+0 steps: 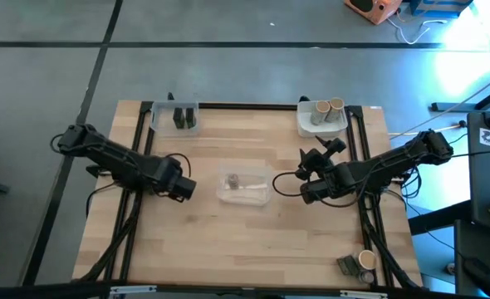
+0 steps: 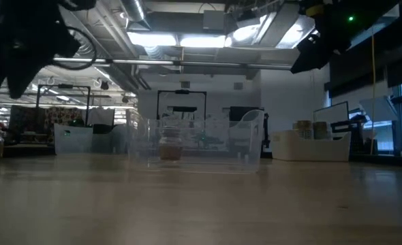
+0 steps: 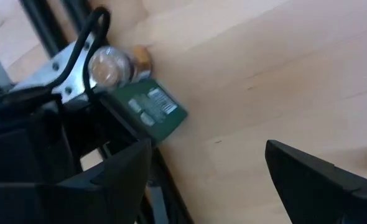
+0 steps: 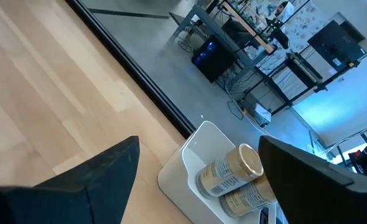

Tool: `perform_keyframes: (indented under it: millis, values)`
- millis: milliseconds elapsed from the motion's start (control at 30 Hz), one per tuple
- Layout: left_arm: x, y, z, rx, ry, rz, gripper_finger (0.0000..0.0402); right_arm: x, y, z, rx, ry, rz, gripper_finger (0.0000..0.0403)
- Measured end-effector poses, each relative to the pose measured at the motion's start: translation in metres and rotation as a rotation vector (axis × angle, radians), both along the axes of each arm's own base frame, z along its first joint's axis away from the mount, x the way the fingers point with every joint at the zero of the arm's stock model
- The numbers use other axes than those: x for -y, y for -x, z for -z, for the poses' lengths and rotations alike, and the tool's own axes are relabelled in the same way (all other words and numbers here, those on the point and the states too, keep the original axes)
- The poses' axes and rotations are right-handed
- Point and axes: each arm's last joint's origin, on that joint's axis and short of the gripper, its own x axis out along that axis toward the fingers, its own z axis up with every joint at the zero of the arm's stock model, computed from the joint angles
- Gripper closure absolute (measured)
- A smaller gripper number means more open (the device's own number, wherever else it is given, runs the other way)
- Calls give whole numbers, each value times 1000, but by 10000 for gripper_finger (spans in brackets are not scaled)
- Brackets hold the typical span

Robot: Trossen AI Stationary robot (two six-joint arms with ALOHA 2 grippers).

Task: Sort spices by type
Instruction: Put the black seasoning can into the top transparent bin

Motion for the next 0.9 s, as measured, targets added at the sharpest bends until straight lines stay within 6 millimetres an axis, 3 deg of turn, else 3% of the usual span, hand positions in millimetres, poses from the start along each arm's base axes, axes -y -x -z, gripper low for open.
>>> perform_keyframes:
  millis: [733,900]
  values:
    - [0,30,46,-166,-62,-11,102,0,-1,0,18,12,4,75]
    - [0,28,51,-142,-42,25,102,0,-1,-1,18,13,5,75]
